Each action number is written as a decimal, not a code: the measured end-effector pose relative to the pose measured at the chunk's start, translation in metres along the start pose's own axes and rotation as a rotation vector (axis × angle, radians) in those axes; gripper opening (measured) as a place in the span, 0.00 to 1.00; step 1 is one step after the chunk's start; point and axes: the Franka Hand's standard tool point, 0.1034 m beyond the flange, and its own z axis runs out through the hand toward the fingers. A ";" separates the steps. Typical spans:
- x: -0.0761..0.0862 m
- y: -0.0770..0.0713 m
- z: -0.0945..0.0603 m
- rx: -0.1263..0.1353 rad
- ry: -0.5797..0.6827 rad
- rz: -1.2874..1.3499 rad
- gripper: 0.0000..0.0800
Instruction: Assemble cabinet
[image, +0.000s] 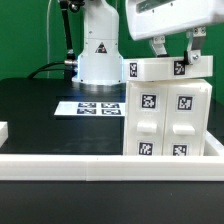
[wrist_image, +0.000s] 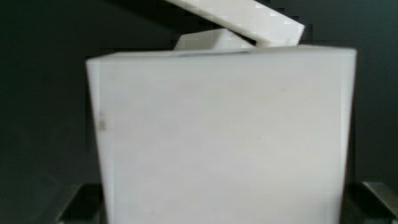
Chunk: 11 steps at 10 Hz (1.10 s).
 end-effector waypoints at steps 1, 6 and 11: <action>-0.001 -0.001 0.000 0.007 -0.008 0.123 0.70; -0.004 -0.005 0.001 0.036 -0.043 0.696 0.70; -0.016 -0.008 0.004 0.039 -0.092 0.962 0.70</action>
Offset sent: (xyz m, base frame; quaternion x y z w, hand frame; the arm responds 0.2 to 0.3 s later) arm -0.0030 -0.0055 -0.0055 0.0101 0.0013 0.3115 0.9502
